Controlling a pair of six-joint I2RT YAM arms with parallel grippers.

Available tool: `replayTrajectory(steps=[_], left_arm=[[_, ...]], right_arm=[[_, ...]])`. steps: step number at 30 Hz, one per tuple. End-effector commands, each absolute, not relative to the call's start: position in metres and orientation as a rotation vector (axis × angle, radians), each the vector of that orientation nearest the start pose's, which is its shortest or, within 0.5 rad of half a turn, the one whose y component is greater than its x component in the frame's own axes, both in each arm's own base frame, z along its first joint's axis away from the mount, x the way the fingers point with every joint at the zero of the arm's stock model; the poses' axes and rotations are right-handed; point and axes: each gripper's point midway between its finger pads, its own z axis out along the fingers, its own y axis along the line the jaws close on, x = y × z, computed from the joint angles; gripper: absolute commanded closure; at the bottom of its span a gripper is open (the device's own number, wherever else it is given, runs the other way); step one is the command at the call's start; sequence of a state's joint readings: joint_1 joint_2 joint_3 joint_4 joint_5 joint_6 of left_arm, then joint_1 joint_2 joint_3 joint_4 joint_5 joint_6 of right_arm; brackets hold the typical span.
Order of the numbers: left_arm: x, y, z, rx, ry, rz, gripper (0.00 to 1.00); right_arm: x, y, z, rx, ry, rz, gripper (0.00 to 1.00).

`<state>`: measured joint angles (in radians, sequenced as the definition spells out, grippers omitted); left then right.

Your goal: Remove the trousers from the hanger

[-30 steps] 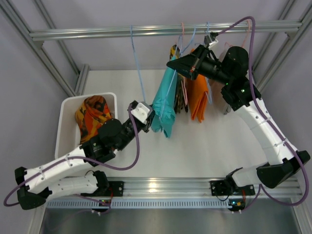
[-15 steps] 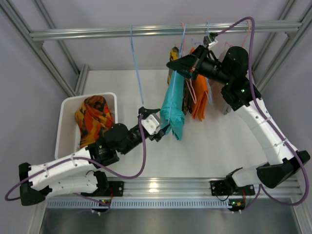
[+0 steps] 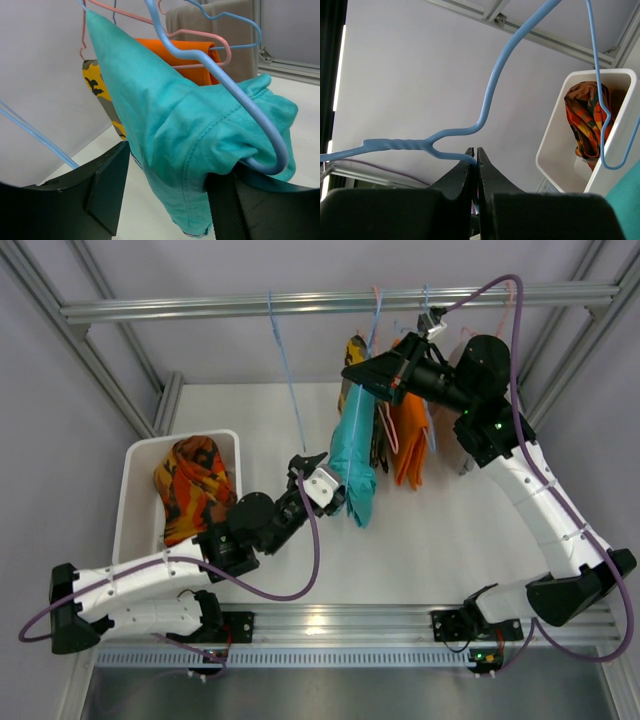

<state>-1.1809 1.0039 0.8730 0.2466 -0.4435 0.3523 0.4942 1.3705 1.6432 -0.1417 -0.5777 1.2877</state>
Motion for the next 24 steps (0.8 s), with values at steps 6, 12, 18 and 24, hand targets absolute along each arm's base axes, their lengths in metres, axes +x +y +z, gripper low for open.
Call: replayTrajectory(steps=[6,12,18,24], left_arm=[[0.241,-0.286,0.389,0.583,1.197,-0.333,0.39],[0.225,-0.290,0.386,0.662,1.177,-0.441,0.29],[0.228,-0.278,0.376,0.653,1.218,-0.394,0.30],[0.233,-0.294,0.389,0.661,1.144,-0.386,0.34]], right_arm=[[0.255,0.284,0.548,0.037,1.622,1.845,1.00],[0.256,0.281,0.556,0.020,1.592,1.838,1.00],[0.257,0.280,0.565,0.010,1.570,1.845,1.00],[0.257,0.283,0.555,0.019,1.596,1.849,1.00]])
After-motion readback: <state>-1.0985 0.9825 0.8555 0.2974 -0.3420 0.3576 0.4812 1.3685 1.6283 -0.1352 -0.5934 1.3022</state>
